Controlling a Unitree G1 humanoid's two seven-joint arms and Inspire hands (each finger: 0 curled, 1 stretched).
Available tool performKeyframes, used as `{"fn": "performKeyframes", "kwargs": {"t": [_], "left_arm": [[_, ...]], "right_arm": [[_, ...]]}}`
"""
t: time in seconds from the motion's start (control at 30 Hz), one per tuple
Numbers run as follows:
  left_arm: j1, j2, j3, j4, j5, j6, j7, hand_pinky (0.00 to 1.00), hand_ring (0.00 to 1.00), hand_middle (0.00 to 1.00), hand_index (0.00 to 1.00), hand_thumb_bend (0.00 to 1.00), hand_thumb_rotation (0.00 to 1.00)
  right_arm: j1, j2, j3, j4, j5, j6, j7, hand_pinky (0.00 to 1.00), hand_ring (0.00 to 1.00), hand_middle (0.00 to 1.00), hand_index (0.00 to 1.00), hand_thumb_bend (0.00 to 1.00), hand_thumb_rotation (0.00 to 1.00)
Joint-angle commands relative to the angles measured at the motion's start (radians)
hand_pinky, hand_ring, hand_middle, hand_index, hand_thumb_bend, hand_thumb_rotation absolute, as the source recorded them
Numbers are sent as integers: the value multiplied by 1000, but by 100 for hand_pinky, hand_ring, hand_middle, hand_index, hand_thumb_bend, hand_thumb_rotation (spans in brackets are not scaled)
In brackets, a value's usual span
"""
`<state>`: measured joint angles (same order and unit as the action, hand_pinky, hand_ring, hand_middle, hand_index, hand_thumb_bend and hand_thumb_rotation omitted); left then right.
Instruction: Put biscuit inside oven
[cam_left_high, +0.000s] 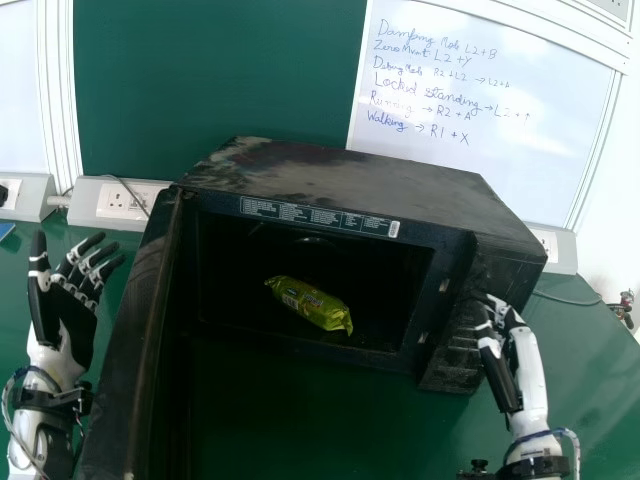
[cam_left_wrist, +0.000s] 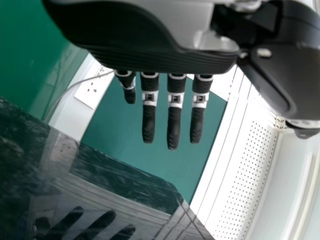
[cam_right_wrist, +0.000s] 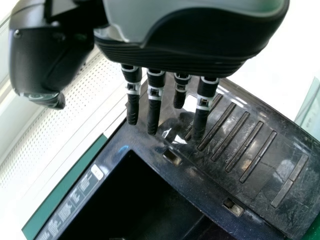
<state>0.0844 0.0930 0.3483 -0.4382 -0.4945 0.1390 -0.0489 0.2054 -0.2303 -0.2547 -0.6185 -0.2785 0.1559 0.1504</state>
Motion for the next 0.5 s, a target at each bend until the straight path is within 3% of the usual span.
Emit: {"fn": "performKeyframes", "kwargs": {"t": [0.0, 0.17, 0.3, 0.47], "left_arm": [[13, -3, -5, -4, -6, -7, -11, 81, 75, 73, 74, 82, 51], [38, -15, -15, -7, -8, -17, -31, 80, 74, 71, 72, 80, 49], [66, -18, -36, -26, 3, -17, -46, 79, 73, 71, 72, 76, 53], [89, -34, -68, -56, 5, -10, -41, 74, 71, 69, 73, 73, 55]], "right_arm": [[-2, 7, -14, 2, 28, 0, -16, 73, 81, 82, 85, 71, 45], [0, 5, -26, 19, 55, -15, -30, 70, 80, 84, 85, 69, 58], [-1, 6, -25, 31, 49, -25, -53, 69, 79, 84, 85, 67, 64], [-3, 10, -16, 41, 40, -28, -84, 70, 79, 83, 84, 65, 67]]}}
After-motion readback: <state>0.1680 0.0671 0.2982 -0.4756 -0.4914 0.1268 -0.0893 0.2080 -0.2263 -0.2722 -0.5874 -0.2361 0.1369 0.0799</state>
